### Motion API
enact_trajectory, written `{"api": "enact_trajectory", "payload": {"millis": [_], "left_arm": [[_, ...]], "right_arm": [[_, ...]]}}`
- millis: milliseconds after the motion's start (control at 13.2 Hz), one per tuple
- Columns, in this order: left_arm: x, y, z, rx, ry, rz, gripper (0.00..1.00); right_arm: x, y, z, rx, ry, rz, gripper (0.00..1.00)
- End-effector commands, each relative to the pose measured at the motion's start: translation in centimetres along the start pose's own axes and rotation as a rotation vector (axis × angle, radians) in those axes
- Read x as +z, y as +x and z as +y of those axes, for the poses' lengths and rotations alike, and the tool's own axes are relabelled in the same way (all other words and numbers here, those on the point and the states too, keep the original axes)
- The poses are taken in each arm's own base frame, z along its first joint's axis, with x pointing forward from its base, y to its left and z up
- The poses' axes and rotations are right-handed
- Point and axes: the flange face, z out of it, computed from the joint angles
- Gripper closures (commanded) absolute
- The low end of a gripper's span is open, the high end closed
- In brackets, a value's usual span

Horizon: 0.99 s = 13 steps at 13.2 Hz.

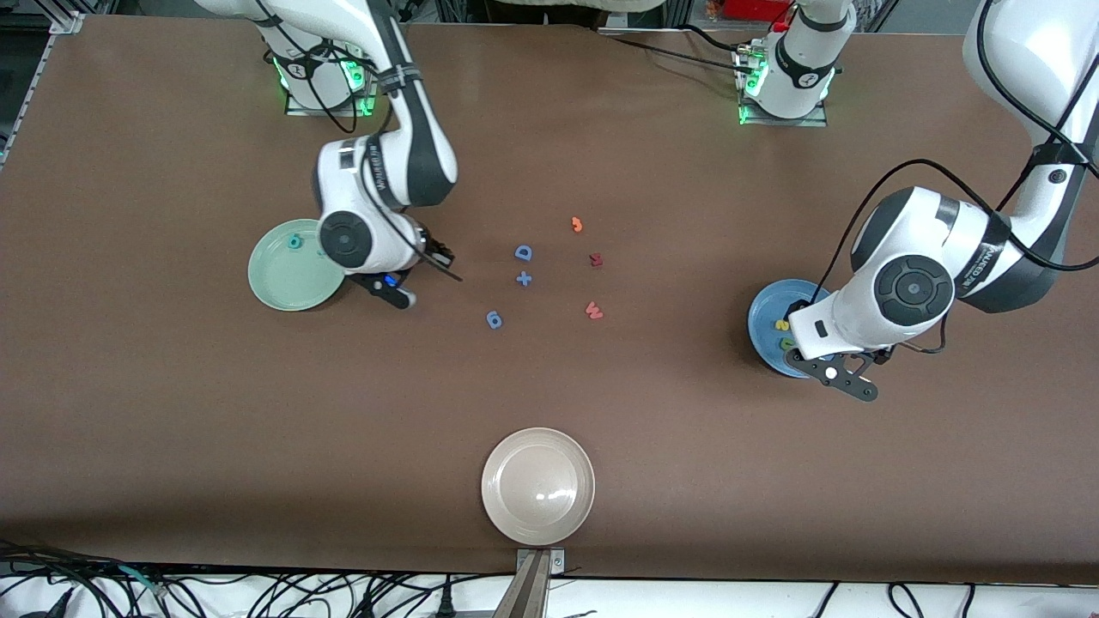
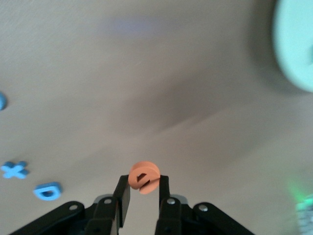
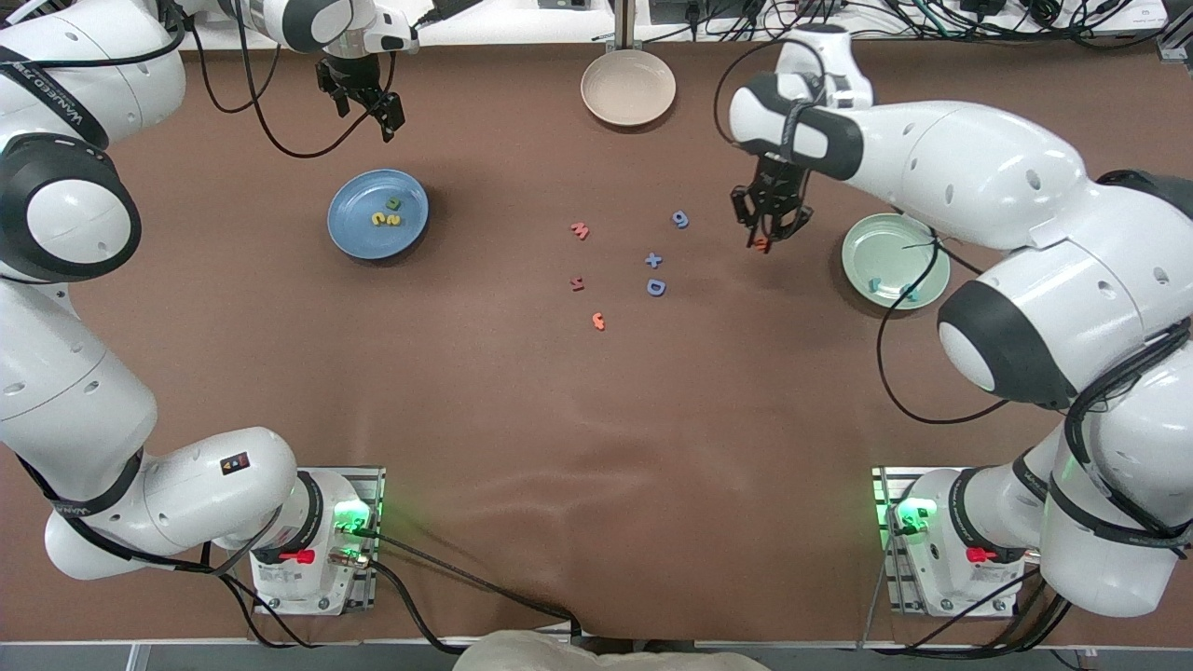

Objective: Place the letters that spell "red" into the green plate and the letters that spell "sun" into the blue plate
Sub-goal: 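Place the orange e on the mint plate with the right gripper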

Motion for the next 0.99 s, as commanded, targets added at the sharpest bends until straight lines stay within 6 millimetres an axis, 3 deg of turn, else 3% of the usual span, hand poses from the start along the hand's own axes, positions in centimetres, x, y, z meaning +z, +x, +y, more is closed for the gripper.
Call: {"api": "enact_trajectory", "payload": {"millis": [0,303,607,910], "left_arm": [[-1.0,-0.4,-0.2,-0.002,-0.002,-0.006,0.00],[-1.0,-0.5,-0.3,-0.004,-0.003,-0.006,0.00],[-1.0,-0.5,-0.3,-0.004,-0.003,-0.007,0.00],[-1.0,-0.6,-0.3,-0.005,-0.003,-0.015,0.00]], "right_arm": [[-1.6,2.3,4.1,-0.072,-0.050,-0.016,0.87],[-3.1,7.8,12.0,-0.173,-0.045,-0.028,0.87],[0.6,12.4,17.8,-0.234,-0.063,0.001,0.87],[4.3,14.1,21.4,-0.260,-0.081,0.066,0.87]]}}
